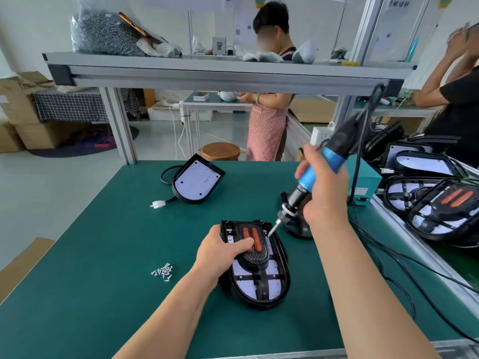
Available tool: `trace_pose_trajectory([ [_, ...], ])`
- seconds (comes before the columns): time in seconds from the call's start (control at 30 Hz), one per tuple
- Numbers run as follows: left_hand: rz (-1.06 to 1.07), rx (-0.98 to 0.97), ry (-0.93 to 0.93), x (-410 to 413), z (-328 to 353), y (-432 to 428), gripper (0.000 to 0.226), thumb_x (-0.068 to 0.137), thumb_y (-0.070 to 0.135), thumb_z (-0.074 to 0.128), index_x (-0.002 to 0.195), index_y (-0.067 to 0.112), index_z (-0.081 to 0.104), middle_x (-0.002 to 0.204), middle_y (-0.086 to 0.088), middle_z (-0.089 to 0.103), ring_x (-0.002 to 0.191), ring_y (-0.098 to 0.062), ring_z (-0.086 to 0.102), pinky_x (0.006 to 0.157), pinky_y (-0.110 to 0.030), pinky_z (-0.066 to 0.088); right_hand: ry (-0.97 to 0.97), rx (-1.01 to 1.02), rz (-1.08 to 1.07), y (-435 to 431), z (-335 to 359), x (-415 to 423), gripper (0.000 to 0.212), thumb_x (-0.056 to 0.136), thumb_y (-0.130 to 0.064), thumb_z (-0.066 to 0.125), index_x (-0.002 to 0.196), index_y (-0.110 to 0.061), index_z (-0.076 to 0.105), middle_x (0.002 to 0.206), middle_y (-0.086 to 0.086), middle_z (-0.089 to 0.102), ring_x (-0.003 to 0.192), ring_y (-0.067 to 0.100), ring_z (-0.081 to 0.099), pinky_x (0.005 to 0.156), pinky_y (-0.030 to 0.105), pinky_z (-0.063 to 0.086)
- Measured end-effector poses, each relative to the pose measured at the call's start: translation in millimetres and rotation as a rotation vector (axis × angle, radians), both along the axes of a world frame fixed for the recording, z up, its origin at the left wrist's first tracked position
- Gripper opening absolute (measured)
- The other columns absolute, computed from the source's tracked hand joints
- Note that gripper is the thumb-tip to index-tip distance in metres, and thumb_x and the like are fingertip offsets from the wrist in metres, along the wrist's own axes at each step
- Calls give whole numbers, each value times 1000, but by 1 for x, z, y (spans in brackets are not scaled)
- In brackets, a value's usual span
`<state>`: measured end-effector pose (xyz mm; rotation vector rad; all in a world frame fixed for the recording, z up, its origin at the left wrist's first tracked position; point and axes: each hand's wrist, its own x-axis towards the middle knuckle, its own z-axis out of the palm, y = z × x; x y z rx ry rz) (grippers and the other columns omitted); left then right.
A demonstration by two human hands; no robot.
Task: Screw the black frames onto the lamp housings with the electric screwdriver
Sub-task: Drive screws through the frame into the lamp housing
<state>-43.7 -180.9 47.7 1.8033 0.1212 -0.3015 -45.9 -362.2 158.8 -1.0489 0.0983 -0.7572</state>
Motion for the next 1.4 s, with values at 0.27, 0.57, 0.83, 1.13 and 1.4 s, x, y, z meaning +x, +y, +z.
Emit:
trace_pose_trajectory([
  [0.27, -48, 137, -24, 2, 7, -2, 46, 71, 37, 87, 106, 23, 60, 112, -1, 68, 100, -20, 68, 95, -44, 55, 294, 316, -163, -64, -72, -37, 27, 88, -30, 76, 104, -18, 58, 65, -2, 59, 50, 10, 55, 55, 22, 49],
  [0.57, -106, 285, -30, 6, 14, -7, 48, 76, 39, 82, 111, 12, 63, 105, -5, 72, 98, -27, 68, 94, -45, 55, 493, 349, -215, -76, -116, -34, 48, 86, -41, 78, 116, -14, 54, 86, 1, 66, 63, 11, 64, 63, 28, 50],
  [0.83, -52, 170, 29, 8, 11, -13, 52, 81, 29, 82, 114, 7, 49, 111, -10, 65, 97, -25, 65, 79, -40, 55, 745, -112, -441, -64, -137, -29, 50, 83, -24, 73, 117, -13, 38, 105, 11, 55, 72, 21, 57, 53, 29, 38],
  [1.13, -15, 39, 59, -1, 17, -18, 54, 84, 23, 80, 112, 8, 37, 121, -17, 56, 114, -34, 61, 97, -51, 52, 864, -483, -479, -53, -133, -26, 57, 89, -11, 70, 135, 7, 42, 128, 24, 52, 119, 36, 43, 98, 36, 38],
  [1.4, 35, -247, 44, -8, 17, -21, 53, 89, 7, 74, 123, 19, 35, 114, -12, 67, 101, -30, 70, 89, -46, 58, 837, -531, -288, -40, -138, -43, 69, 100, -12, 55, 155, 2, 17, 159, 20, 23, 142, 38, 33, 115, 50, 35],
])
